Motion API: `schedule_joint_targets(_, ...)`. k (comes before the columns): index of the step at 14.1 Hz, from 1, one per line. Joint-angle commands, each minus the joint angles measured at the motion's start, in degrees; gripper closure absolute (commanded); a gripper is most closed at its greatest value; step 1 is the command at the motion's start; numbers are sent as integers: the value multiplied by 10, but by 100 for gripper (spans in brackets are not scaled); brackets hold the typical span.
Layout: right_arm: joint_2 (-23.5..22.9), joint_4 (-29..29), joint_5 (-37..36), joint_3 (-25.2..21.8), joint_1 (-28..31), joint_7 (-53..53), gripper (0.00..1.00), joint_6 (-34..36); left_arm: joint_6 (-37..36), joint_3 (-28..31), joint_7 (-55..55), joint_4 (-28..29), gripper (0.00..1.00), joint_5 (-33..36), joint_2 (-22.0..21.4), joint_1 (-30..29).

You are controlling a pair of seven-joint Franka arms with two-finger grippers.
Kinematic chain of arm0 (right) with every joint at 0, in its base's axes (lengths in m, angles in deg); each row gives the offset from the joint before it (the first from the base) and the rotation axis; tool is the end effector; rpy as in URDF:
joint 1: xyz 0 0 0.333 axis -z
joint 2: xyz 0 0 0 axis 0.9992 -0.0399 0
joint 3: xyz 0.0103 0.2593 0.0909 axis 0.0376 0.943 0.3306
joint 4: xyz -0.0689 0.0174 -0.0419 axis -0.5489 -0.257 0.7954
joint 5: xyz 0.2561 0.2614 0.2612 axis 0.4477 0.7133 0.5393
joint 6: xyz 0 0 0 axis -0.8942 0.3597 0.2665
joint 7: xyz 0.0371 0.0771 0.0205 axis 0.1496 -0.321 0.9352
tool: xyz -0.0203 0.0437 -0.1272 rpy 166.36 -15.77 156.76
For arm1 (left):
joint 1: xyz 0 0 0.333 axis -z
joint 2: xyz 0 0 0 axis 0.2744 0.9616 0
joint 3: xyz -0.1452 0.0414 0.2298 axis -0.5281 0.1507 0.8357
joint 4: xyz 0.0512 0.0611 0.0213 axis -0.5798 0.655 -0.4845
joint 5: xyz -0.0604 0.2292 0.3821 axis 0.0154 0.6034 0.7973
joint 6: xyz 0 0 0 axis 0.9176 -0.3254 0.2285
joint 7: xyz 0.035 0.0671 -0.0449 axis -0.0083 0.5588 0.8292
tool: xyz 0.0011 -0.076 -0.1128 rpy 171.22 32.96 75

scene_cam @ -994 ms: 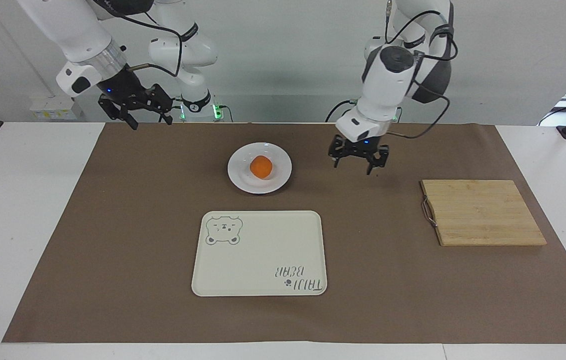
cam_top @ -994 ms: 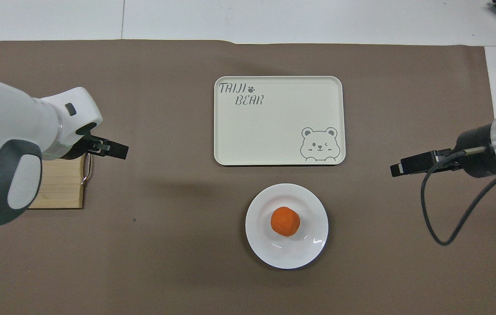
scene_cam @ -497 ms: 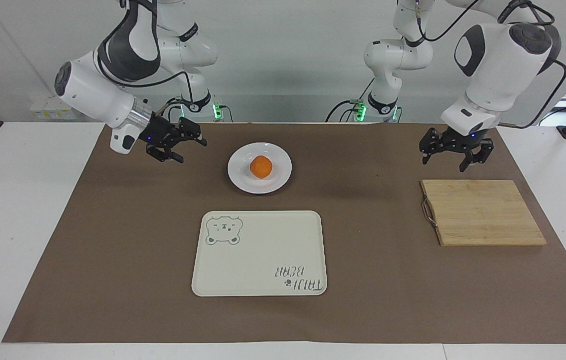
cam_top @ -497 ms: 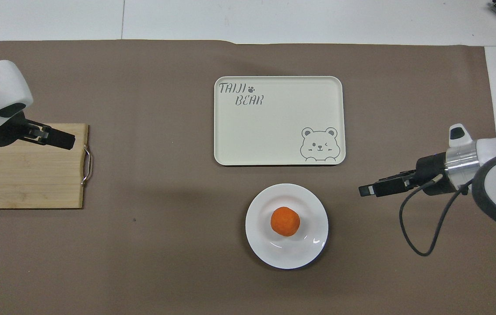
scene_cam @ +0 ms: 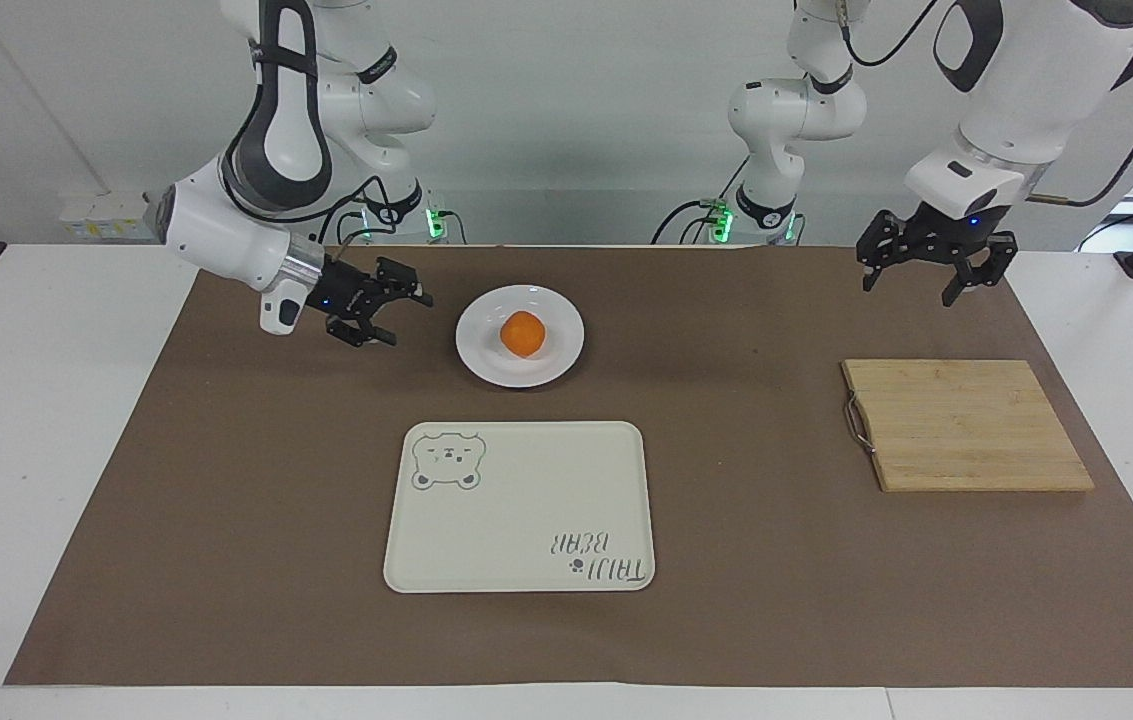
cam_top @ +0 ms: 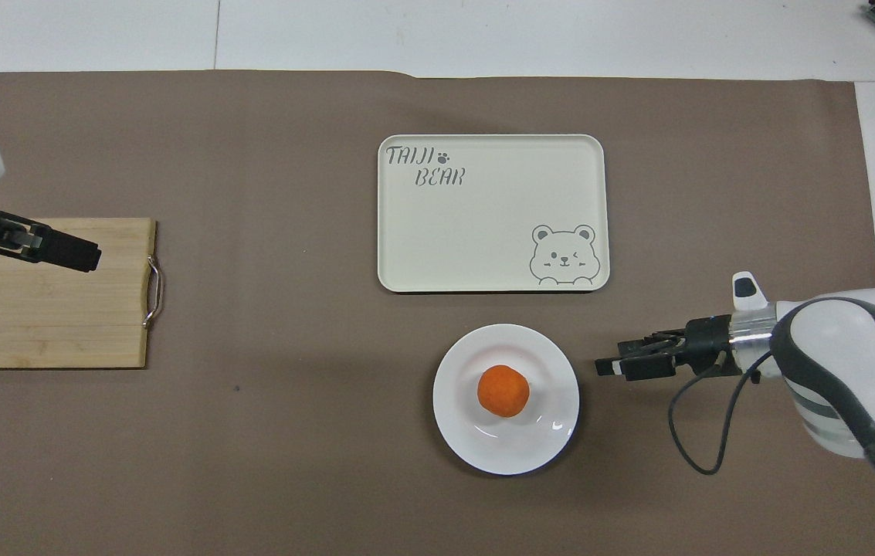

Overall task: Place orange and plate with both arms
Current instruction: 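Move the right gripper to the plate rim while the left gripper withdraws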

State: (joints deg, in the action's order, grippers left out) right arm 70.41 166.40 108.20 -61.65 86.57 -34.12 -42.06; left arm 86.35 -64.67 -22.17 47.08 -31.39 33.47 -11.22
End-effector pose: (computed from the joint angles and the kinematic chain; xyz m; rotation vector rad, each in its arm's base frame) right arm 0.5021 0.0502 0.2087 -2.2272 -0.3402 -0.0485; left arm 0.6086 -0.0802 0.5656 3.0958 -0.5113 0.0288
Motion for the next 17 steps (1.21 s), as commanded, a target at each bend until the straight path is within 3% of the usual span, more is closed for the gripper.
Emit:
schedule_joint_targets(1, -23, 34, 52, 4, -1, 50, 0, -27, -17, -3, 1, -9, 0, 9, 4, -15)
schedule_joint_targets(5, -22, 62, 88, 3, -48, 7, 0, -47, -26, -2, 23, -6, 0, 10, 6, -15)
schedule_joint_targets(10, -17, 88, 98, 3, -61, -4, 1, -47, -20, -3, 76, 1, 0, 14, 1, -14)
schedule_joint_targets(14, -17, 87, 98, 3, -67, -19, 63, -47, -19, -3, 70, -1, 0, 14, 3, -15)
schedule_joint_targets(17, -18, 87, 99, 3, -67, -23, 91, -49, -9, -3, 72, -1, 0, 11, 1, -14)
